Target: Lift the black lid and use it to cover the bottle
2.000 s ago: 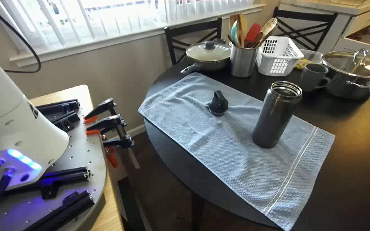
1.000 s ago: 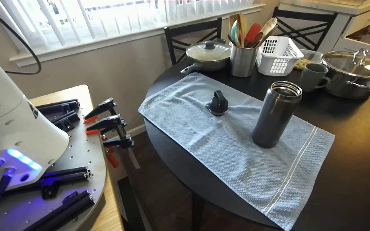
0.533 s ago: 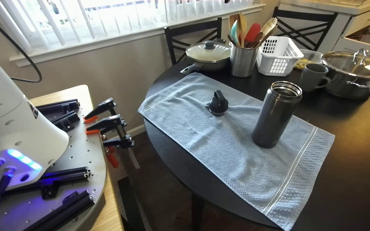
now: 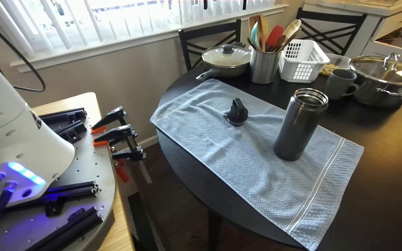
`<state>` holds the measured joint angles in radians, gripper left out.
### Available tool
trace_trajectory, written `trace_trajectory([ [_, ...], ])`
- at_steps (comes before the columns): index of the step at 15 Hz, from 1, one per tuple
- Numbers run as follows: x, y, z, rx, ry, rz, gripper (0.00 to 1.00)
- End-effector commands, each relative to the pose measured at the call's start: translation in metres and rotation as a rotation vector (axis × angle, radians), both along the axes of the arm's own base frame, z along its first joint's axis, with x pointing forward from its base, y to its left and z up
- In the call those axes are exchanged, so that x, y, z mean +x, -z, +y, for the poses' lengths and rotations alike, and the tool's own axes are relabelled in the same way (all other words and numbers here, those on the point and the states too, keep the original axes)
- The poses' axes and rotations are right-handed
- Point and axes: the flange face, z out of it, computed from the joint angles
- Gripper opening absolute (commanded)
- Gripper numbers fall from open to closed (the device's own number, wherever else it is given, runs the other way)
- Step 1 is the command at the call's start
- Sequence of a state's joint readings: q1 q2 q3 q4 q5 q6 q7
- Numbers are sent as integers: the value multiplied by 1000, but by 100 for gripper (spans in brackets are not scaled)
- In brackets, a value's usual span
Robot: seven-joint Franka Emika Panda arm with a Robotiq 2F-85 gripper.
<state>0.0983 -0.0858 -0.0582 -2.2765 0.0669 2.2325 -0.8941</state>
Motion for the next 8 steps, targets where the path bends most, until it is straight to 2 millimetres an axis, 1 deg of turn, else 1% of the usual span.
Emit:
trace_trajectory([
  [1, 0, -1, -1, -1, -3, 0, 100],
  [4, 0, -1, -1, -1, -4, 0, 100],
  [5, -1, -1, 1, -12, -43, -25, 100],
  [7, 0, 9, 13, -49, -73, -113, 100],
  [8, 6, 21, 19, -74, -111, -166, 100],
])
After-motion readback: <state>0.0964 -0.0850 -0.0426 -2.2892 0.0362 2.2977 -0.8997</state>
